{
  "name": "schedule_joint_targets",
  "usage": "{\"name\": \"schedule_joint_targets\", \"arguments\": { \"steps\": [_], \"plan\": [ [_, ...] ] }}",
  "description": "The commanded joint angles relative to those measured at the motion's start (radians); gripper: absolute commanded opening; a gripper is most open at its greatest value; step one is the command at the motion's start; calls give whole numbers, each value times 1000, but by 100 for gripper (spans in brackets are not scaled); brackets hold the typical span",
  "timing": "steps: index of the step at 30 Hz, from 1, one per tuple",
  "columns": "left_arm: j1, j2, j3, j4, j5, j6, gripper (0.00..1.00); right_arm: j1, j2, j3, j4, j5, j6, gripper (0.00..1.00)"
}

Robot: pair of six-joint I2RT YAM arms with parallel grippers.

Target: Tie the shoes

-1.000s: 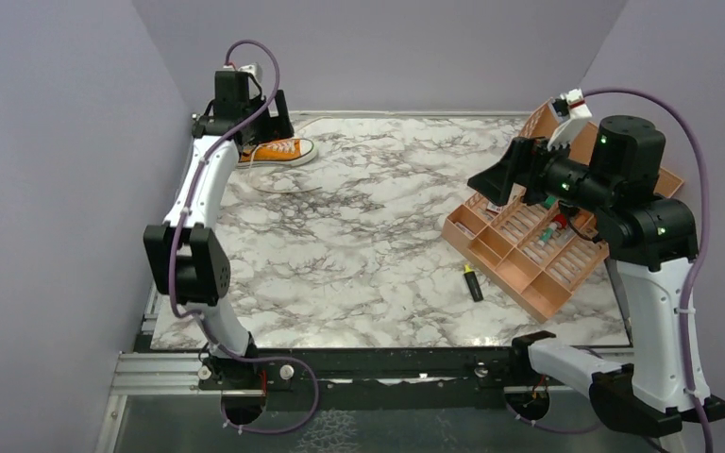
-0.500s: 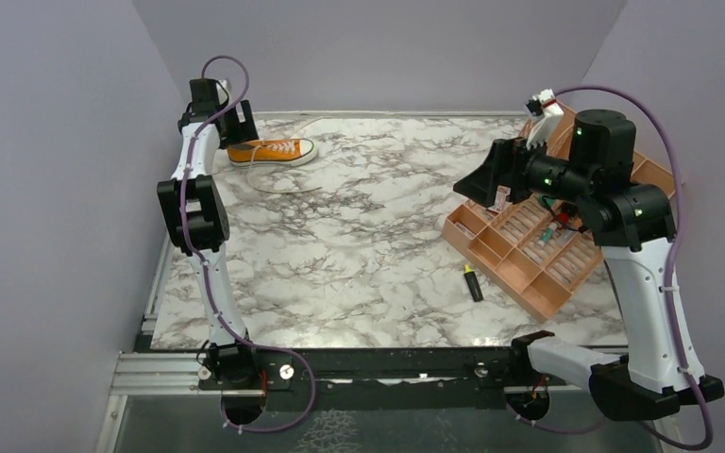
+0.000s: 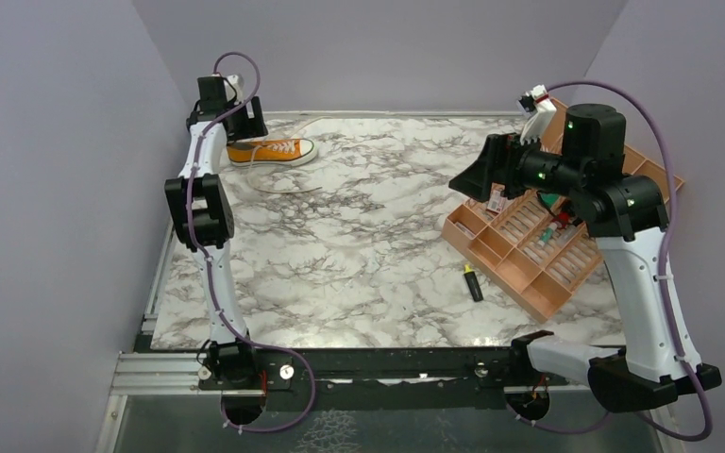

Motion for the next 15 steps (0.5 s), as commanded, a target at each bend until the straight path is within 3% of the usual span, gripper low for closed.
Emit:
{"name": "schedule_joint_targets", "arguments": {
  "steps": [1,5,8,12,15],
  "plan": [
    [-16,64,-3,6,17,-6,85,4,-15,32,6,41,16,100],
    [-70,37,-82,-35,-97,23,85,4,-22,22,26,55,33,100],
    [-104,17,-127,-95,-113,18,85,4,-28,17,39,71,43,100],
    [-148,-30,-226,-129,-127,44,95,3,-48,15,50,86,48,100],
    [-208,-57,-280,-152,-120,116,94,4,-95,-20,67,101,61,100]
  ]
}}
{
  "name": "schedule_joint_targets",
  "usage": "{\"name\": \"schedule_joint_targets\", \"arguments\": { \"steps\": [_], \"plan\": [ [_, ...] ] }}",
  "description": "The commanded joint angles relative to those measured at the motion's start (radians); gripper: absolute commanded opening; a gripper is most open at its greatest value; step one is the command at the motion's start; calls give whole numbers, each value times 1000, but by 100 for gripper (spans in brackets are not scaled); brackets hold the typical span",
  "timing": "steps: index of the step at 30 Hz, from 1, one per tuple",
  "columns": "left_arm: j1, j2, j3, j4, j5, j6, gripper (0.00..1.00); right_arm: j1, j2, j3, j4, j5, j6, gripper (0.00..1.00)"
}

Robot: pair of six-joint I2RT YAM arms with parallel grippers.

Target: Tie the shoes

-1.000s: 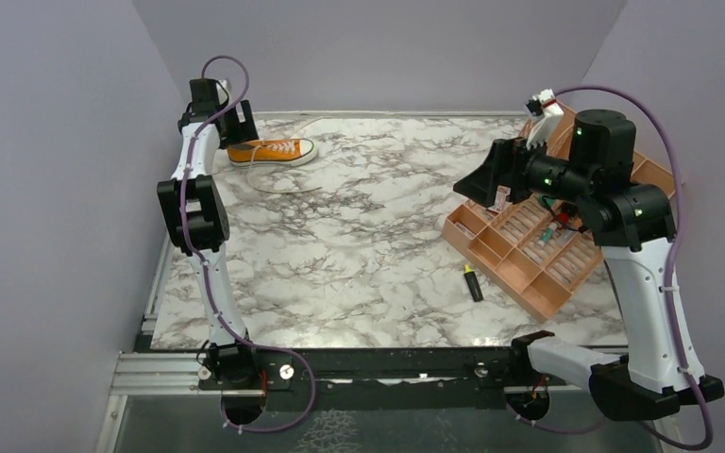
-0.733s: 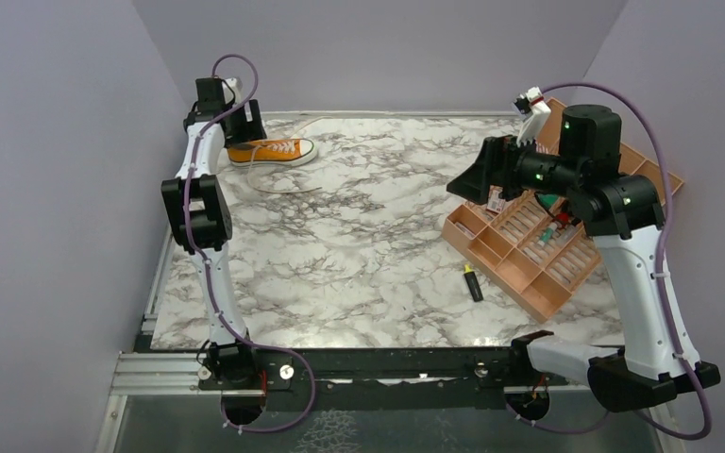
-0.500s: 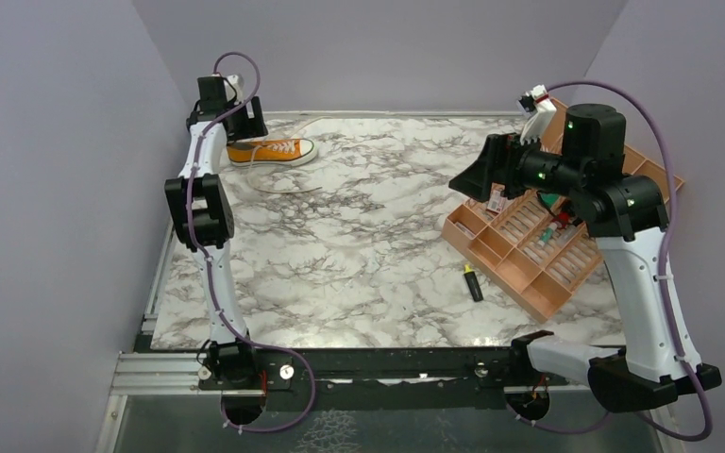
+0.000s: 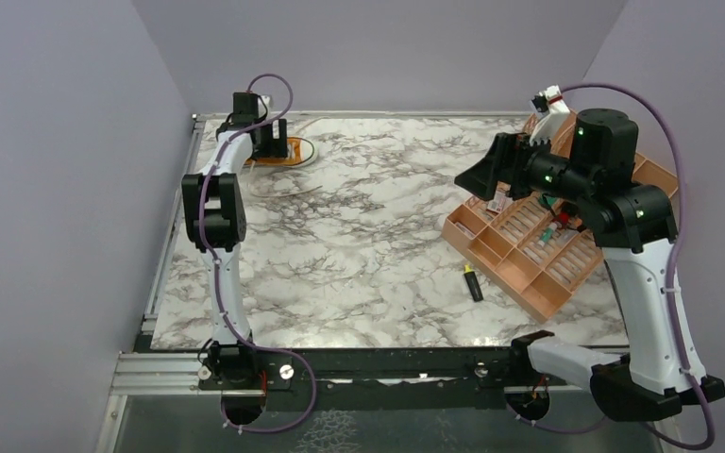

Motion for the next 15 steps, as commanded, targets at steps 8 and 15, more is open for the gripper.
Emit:
{"name": "schedule_joint_targets", "arguments": {
  "steps": [8,15],
  "plan": [
    [-158,-211,-249,-209,80,-68,84,3,-97,-98,122,-8,75,100],
    [-166,-175,-210,-190,51,-63,86,4,-95,-66,96,-23,68,100]
  ]
}}
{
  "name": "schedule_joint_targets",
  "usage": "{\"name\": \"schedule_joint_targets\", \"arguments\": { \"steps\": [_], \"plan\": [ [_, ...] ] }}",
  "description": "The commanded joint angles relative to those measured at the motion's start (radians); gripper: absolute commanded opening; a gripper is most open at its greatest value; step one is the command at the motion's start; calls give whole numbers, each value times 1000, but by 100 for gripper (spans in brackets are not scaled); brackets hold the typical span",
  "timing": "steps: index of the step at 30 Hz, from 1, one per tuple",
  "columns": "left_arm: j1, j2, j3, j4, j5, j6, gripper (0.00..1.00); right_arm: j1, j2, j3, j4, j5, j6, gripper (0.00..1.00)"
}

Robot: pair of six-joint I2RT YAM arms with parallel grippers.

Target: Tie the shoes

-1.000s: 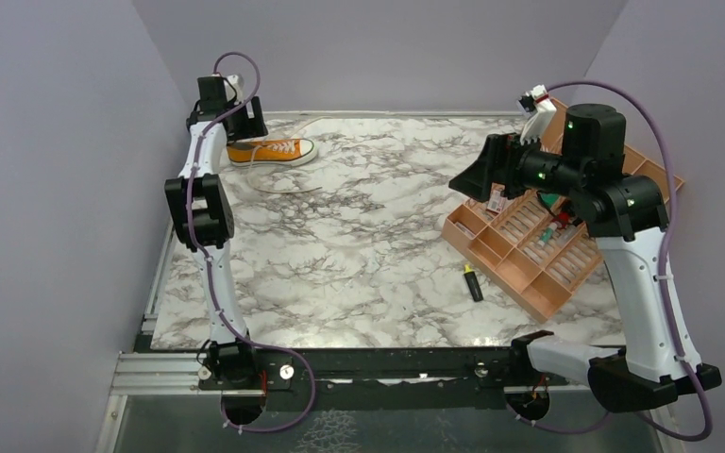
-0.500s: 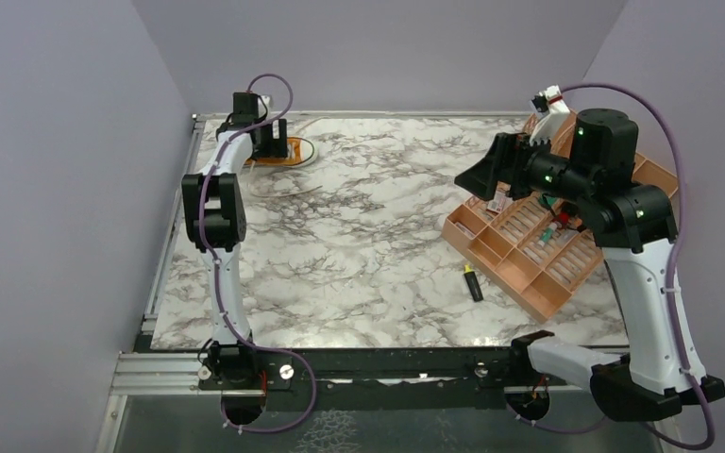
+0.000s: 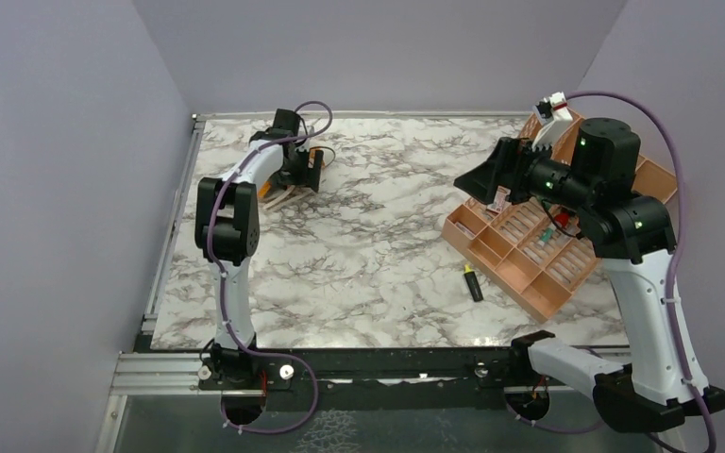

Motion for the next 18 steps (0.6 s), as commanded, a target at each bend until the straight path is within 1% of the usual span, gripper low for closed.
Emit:
{"name": "schedule_joint_targets", "arguments": {
  "steps": [1,3,5,7,10,11,12,13,14,16,18],
  "plan": [
    [13,34,64,-4,88,-45,85,4,-17,27,6,-24,6,100],
    [17,61,110,3,97,-60,78,3,-20,28,-7,-25,1,100],
    [17,79,157,0,90,-76,73,4,-21,34,-17,-25,-4,100],
    [16,79,183,5,90,-88,62,4,-20,37,-17,-18,-7,100],
    [16,68,182,29,56,-93,51,3,-16,47,-11,0,-14,100],
    [16,69,181,37,47,-89,45,4,-15,50,-9,4,-16,100],
    [15,75,188,37,37,-85,37,4,-15,55,-6,4,-16,100],
    [17,83,194,37,37,-82,31,4,-14,58,-4,0,-16,100],
    [19,92,202,34,46,-81,30,3,-16,61,1,-3,-14,100],
    [18,106,224,15,66,-76,20,3,-21,59,8,-5,-11,100],
    [20,95,214,11,88,-87,17,3,-27,54,7,2,-10,100]
  ]
}}
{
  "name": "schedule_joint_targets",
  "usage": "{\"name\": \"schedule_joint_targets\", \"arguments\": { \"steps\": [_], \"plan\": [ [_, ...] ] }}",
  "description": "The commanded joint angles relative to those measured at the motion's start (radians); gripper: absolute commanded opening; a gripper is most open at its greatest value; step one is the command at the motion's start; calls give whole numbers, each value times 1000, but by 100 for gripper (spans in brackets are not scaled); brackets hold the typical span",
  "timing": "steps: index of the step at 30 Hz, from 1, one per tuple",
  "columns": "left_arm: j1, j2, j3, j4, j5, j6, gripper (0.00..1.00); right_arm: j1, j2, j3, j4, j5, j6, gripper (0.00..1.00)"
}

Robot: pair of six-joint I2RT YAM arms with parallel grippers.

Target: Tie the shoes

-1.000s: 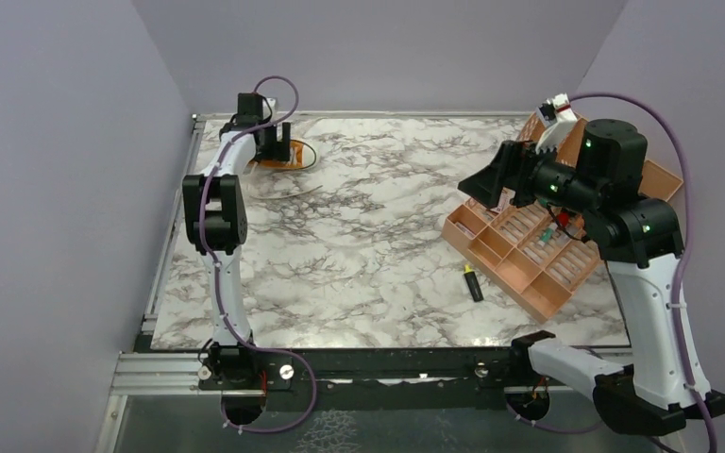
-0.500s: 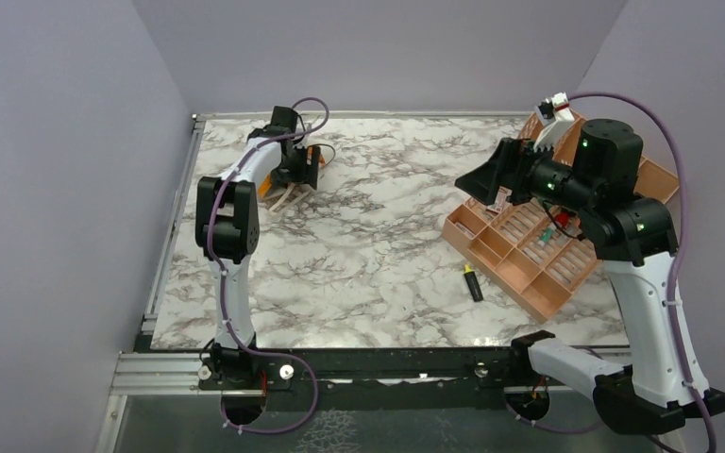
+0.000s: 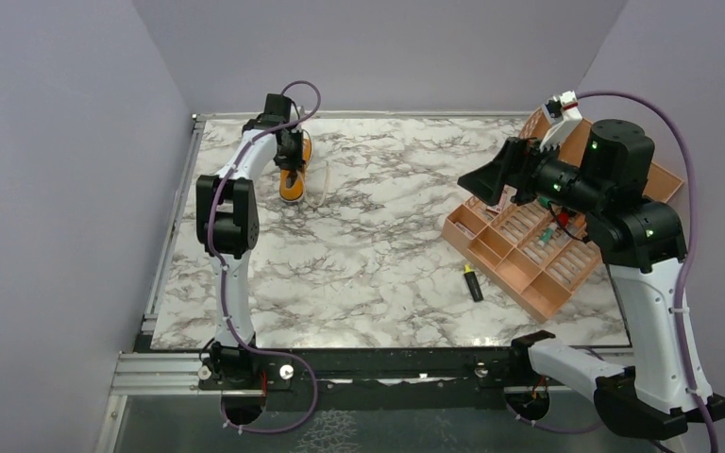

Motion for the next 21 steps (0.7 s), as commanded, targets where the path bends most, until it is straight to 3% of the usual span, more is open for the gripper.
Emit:
{"name": "schedule_joint_targets", "arguments": {
  "steps": [1,7,15,21],
  "plan": [
    [-8,-6,19,13,64,-16,15,4,-21,17,11,9,-4,100],
    [-20,-192,-129,20,121,-111,4,3,-31,3,-11,68,1,100],
    [-149,-418,-464,48,72,-332,5,3,13,-94,-75,106,41,99],
    [-323,-635,-738,132,-31,-527,4,3,124,-280,-50,-78,44,97]
  ]
}}
